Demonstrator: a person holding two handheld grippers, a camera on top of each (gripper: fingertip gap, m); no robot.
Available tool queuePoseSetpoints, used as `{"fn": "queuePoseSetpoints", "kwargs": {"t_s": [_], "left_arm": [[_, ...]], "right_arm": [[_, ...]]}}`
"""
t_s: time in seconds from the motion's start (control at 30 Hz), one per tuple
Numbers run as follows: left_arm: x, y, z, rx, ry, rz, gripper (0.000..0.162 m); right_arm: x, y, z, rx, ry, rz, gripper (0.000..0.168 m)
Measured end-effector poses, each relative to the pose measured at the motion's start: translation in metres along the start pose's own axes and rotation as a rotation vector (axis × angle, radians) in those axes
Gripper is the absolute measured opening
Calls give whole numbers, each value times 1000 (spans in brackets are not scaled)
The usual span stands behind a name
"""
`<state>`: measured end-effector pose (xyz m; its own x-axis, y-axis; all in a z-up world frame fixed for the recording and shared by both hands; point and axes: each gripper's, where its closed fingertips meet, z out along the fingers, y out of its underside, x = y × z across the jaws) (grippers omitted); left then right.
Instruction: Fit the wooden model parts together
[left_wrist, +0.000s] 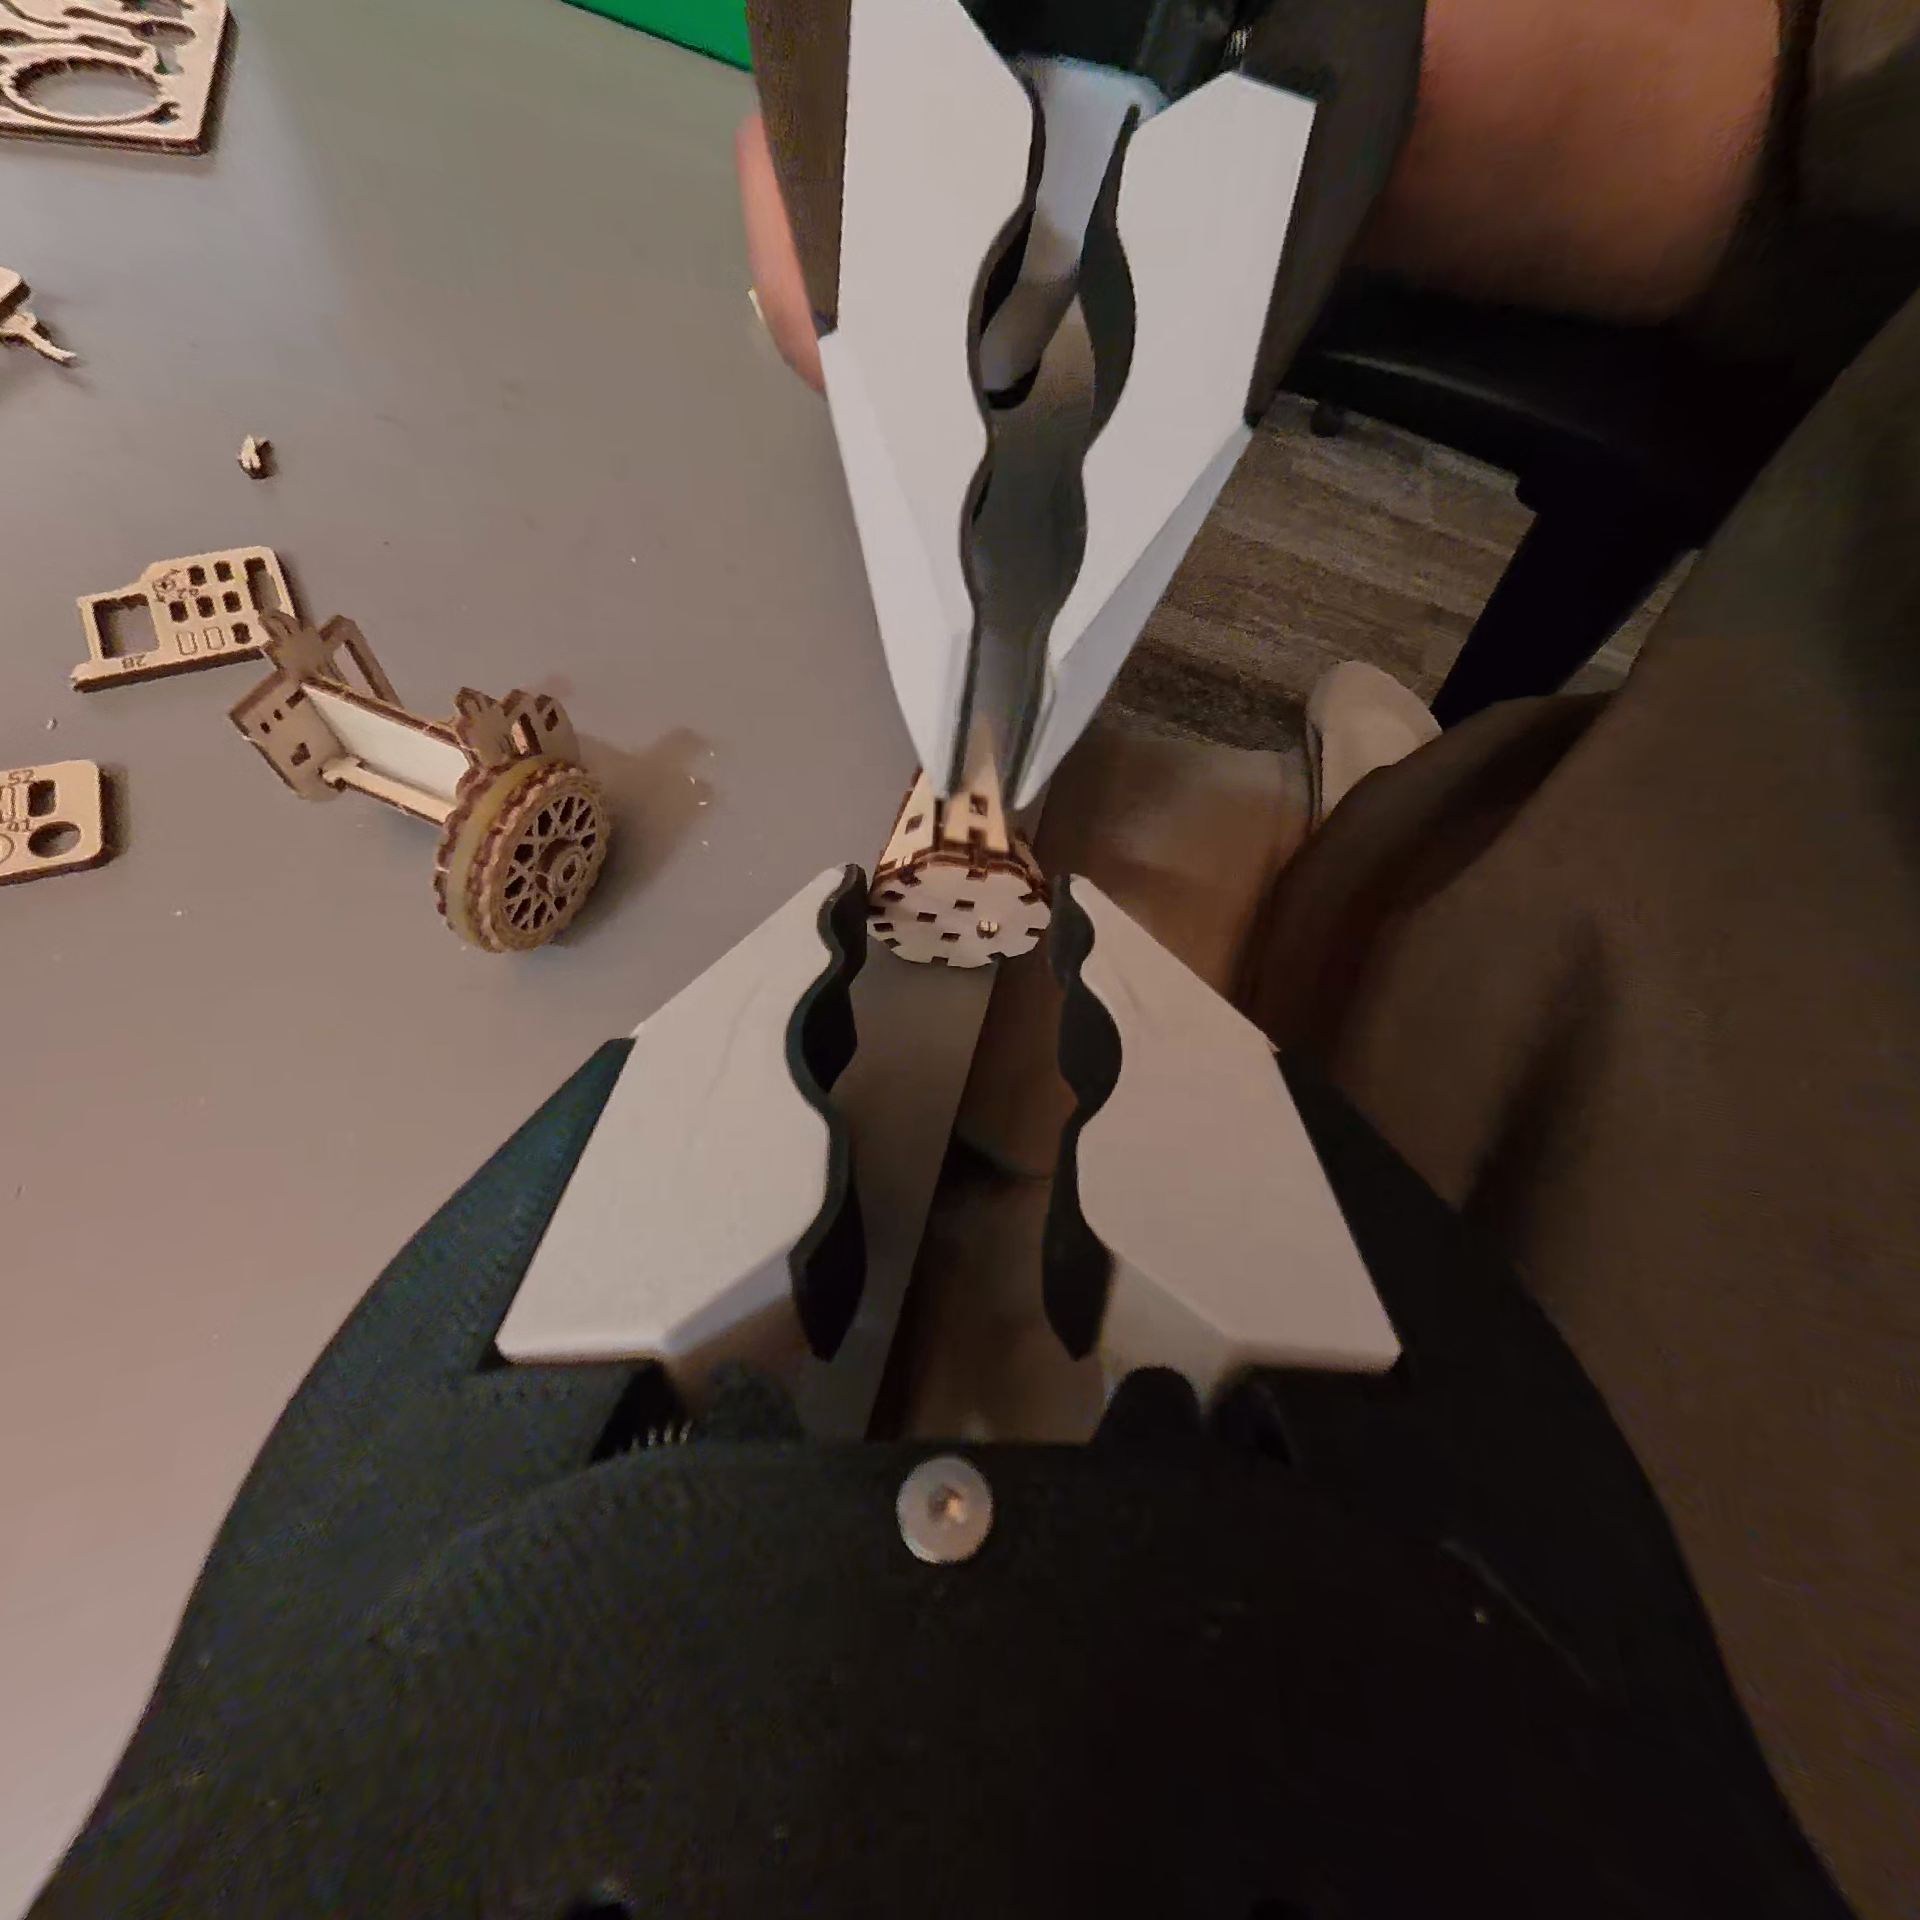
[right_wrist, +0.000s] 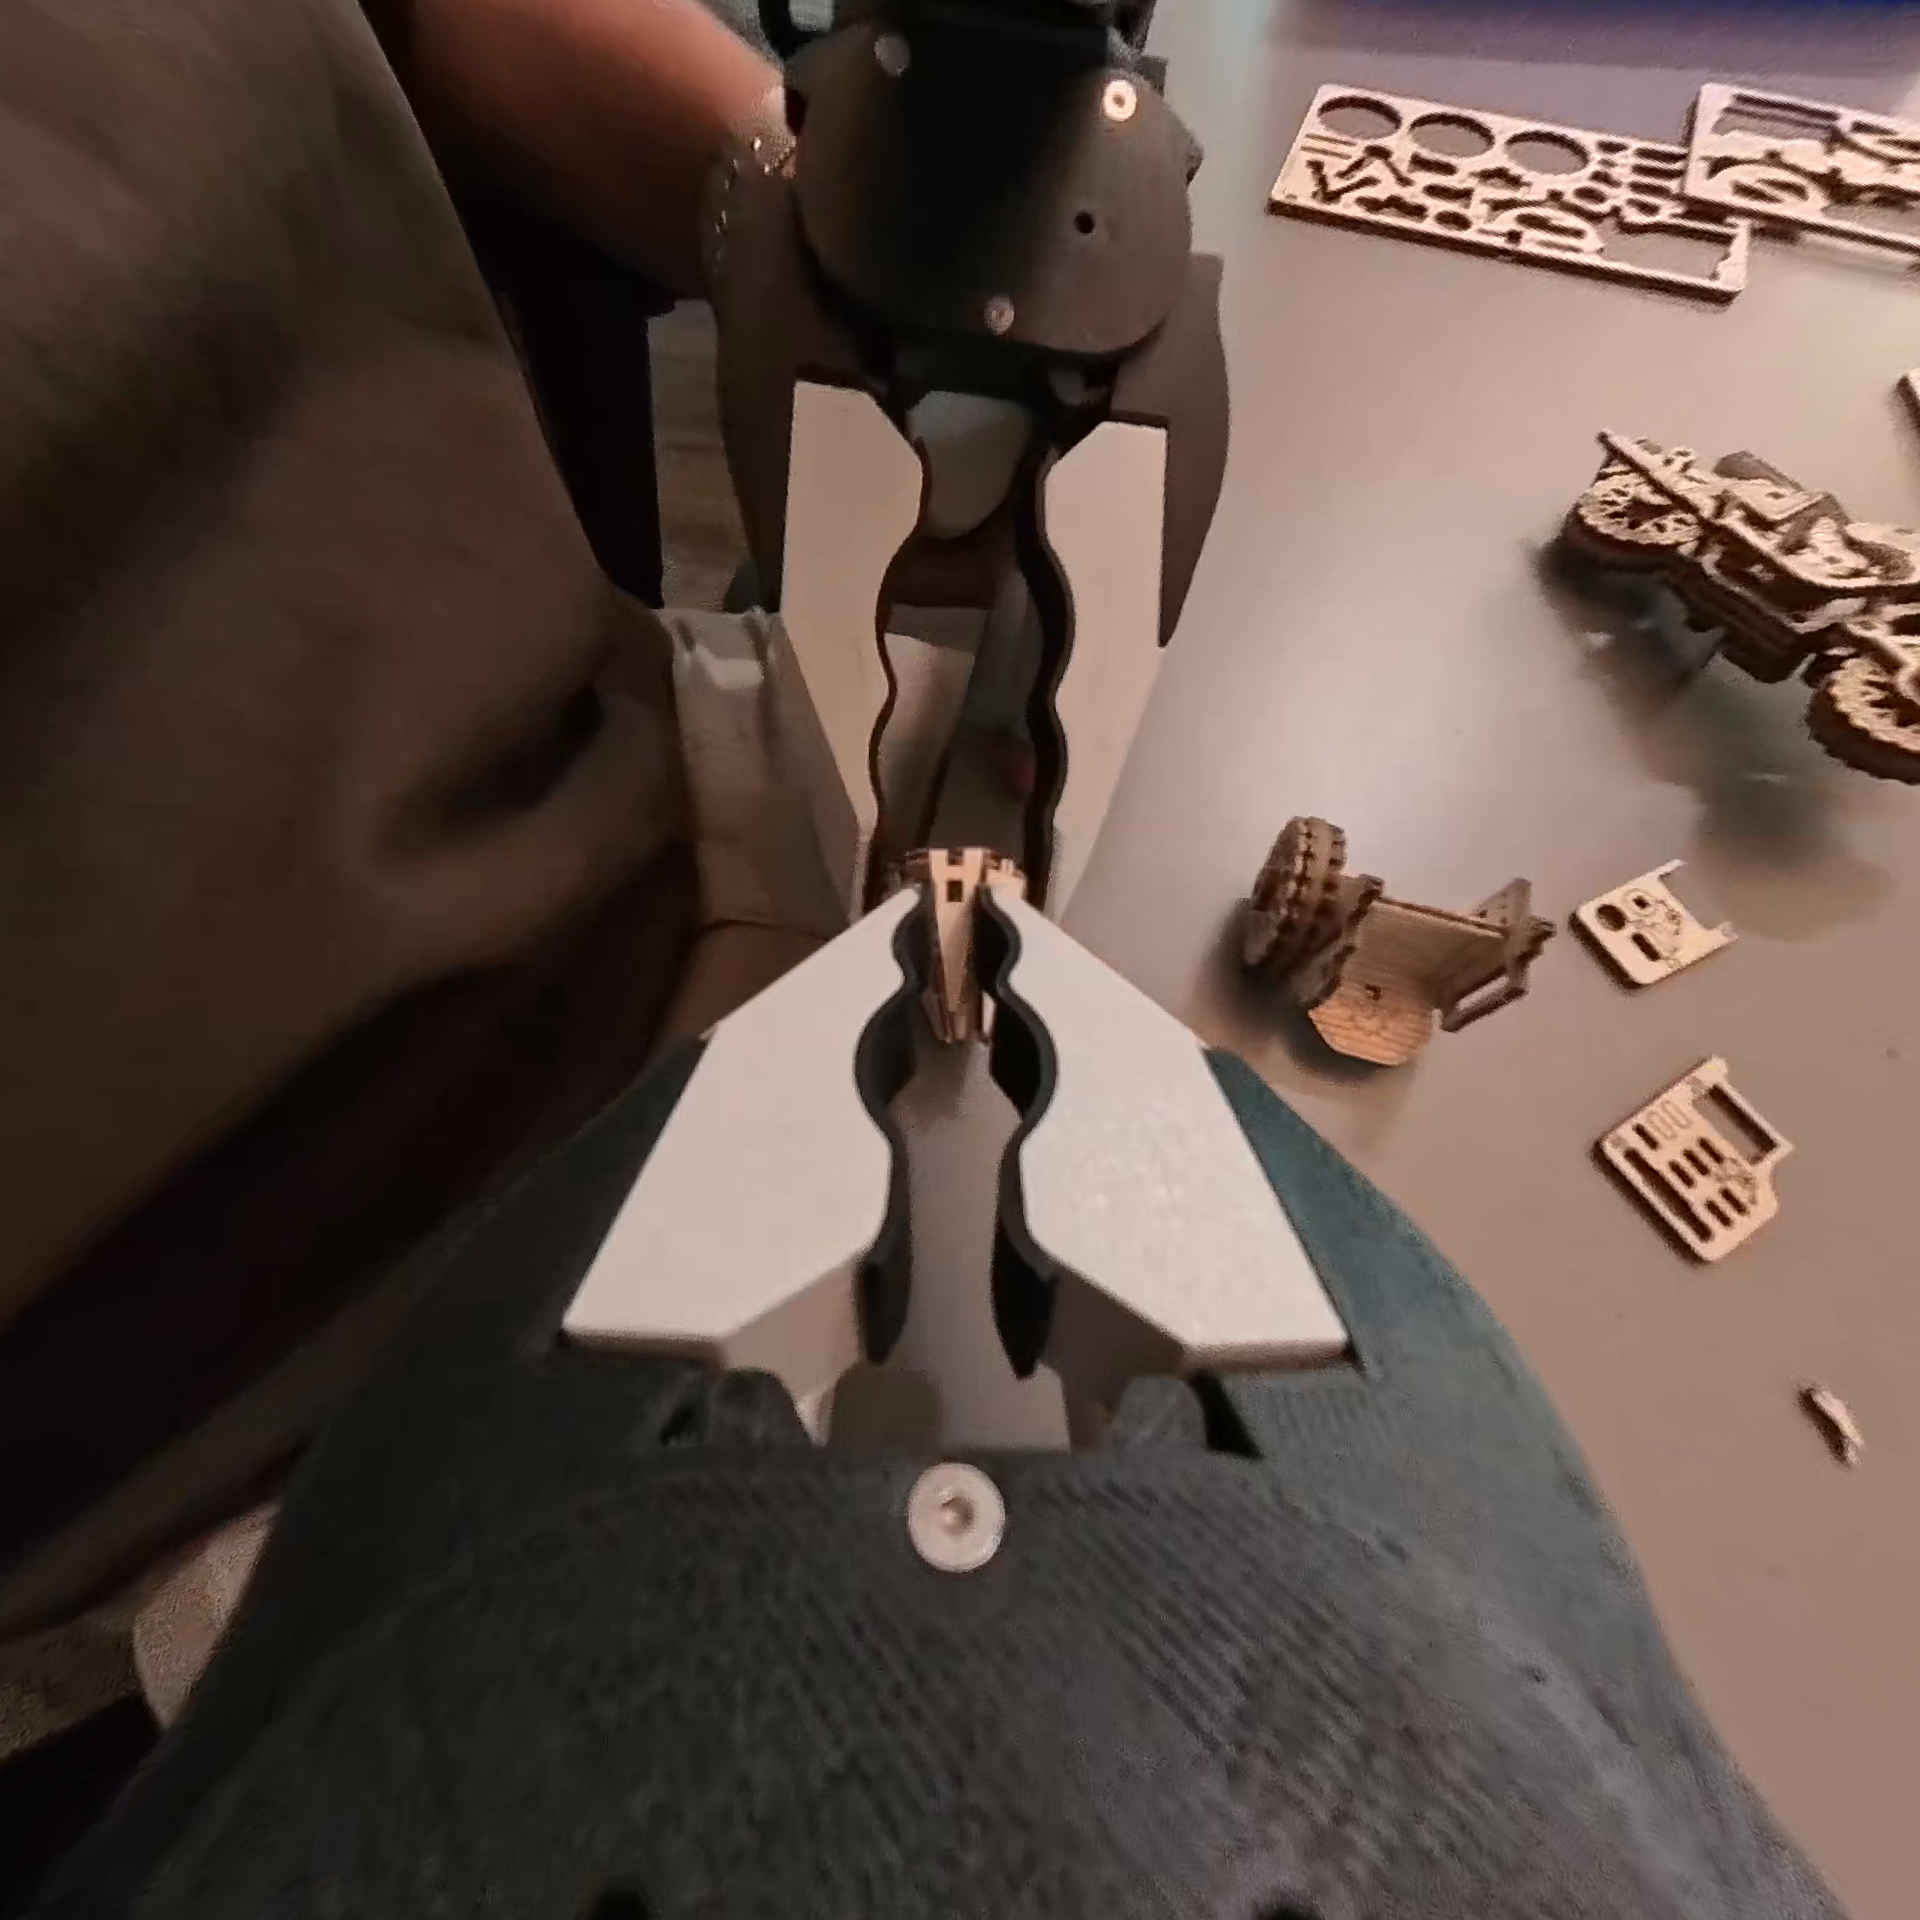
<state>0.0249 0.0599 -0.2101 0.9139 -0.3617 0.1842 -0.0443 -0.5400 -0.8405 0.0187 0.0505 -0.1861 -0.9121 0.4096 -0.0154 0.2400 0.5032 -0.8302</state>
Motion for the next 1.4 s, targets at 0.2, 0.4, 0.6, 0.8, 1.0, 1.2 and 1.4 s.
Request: {"fn": "queuePoseSetpoints", "kwargs": {"t_s": [0.2,0.4,0.6,0.8,1.0,1.2,1.4], "left_arm": [[-3,0,0,0,-23,-3,33],[-3,1,0,-4,-13,-9,34],[-5,-1,0,-3,4,-60,33],[-6,-1,-1,1,1,-73,34],[-12,-1,-8,8,-36,-164,53],[-10,-4,-17,4,-131,-119,67],[-14,5,4,-85,-252,78,57]], "right_arm": [[3,2,0,-5,-1,-29,5],[3,5,1,-14,-28,-58,5],[5,7,0,-28,-27,-98,5],[7,7,0,-5,-14,-102,5],[9,5,0,10,1,-90,5],[8,5,1,18,-9,-72,5],[8,6,0,36,-27,-65,6]]}}
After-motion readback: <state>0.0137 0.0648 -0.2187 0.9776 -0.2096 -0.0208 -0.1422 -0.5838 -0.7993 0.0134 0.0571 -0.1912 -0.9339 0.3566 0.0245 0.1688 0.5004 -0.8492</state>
